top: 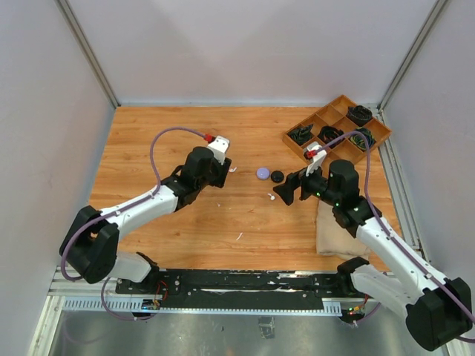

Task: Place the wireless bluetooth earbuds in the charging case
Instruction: Pick up the charging case at the center of the board.

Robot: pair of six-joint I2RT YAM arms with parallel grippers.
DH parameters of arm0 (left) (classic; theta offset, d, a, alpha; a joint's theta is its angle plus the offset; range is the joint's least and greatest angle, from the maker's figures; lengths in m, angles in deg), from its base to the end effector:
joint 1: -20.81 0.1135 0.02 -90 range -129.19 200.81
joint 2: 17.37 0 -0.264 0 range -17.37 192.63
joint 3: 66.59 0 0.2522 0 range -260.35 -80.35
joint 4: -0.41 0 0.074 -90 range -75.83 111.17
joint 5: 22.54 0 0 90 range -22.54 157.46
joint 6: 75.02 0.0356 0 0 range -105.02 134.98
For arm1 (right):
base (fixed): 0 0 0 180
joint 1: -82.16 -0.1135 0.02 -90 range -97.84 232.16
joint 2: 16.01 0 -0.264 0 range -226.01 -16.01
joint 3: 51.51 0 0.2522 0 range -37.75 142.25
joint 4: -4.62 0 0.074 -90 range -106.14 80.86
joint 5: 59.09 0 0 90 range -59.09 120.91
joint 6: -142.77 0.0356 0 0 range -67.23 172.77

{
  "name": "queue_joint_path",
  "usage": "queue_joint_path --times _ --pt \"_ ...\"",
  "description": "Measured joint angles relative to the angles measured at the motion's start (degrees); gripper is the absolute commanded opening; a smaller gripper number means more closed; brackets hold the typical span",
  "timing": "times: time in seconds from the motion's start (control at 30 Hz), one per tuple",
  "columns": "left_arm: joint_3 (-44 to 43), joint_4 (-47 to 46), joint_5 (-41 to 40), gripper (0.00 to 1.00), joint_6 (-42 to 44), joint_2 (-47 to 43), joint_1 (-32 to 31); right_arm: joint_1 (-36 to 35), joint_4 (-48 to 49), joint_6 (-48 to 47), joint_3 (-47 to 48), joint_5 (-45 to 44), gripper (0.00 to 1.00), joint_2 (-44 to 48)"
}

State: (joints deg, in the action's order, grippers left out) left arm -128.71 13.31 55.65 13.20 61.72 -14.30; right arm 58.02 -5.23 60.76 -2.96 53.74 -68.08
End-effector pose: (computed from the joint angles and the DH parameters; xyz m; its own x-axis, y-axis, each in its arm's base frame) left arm 0.2542 -0.1698 0.2449 -0.4202 0.2583 -0.8699 0.4049 0.9113 0.0749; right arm 0.1891 0.0999 0.2816 -0.3092 0.0018 -0.9510 -0.6851 0.6932 0.2241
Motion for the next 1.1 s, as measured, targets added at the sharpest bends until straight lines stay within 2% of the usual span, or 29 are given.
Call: queue_joint_path --times 0.13,0.47,0.7,0.83,1.1 --pt "4.0 -5.0 1.2 0.53 6.1 -1.2 -2.4 0.0 -3.3 -0.9 2.2 1.1 0.99 -1.1" --pt "5.5 -11.2 7.1 0.47 17.2 -3.2 -6.3 0.0 -8.6 -2.0 7.2 3.0 0.98 -6.1" --pt "8.9 -14.2 9.9 0.46 26.0 -4.3 -9.7 0.3 -12.2 -4.5 11.5 5.5 1.00 -10.4" --pt "10.4 -15.3 10.9 0.41 31.4 -5.0 -11.8 0.5 -12.8 -4.8 12.6 7.9 0.97 -12.3" --pt "12.5 -16.0 12.5 0.40 42.4 -6.6 -16.1 0.5 -12.9 -3.5 15.3 14.8 0.87 -17.0"
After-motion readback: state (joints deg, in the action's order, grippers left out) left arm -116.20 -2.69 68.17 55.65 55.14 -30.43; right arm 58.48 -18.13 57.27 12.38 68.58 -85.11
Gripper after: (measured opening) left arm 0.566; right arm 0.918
